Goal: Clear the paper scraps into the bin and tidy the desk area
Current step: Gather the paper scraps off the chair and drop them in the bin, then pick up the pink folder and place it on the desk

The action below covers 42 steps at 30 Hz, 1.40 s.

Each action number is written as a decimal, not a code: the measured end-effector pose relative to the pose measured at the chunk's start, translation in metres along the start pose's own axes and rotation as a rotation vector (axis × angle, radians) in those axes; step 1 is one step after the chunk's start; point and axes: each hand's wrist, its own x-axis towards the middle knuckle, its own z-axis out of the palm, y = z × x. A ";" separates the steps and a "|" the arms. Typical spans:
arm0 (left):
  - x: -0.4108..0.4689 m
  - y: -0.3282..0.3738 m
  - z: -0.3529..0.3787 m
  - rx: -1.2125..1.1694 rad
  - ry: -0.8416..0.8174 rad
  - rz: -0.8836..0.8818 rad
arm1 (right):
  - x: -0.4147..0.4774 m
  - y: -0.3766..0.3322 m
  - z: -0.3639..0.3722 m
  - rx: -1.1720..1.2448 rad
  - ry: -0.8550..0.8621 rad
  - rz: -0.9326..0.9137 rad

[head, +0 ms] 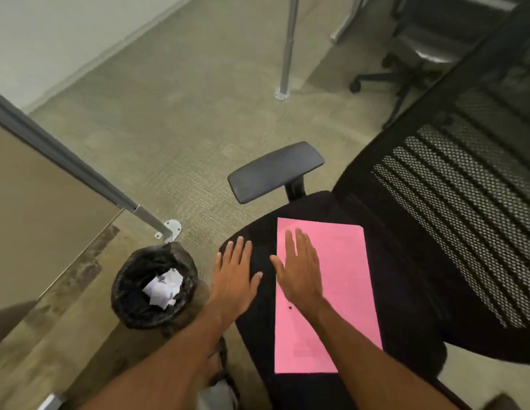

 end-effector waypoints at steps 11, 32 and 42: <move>0.011 0.112 0.023 0.086 -0.052 0.095 | -0.031 0.137 -0.024 -0.021 -0.068 0.253; 0.001 0.129 0.056 -0.262 -0.079 -0.153 | -0.022 0.180 -0.001 0.157 -0.274 0.570; 0.003 0.130 0.061 -0.308 -0.045 -0.181 | -0.023 0.178 -0.004 0.275 -0.257 0.625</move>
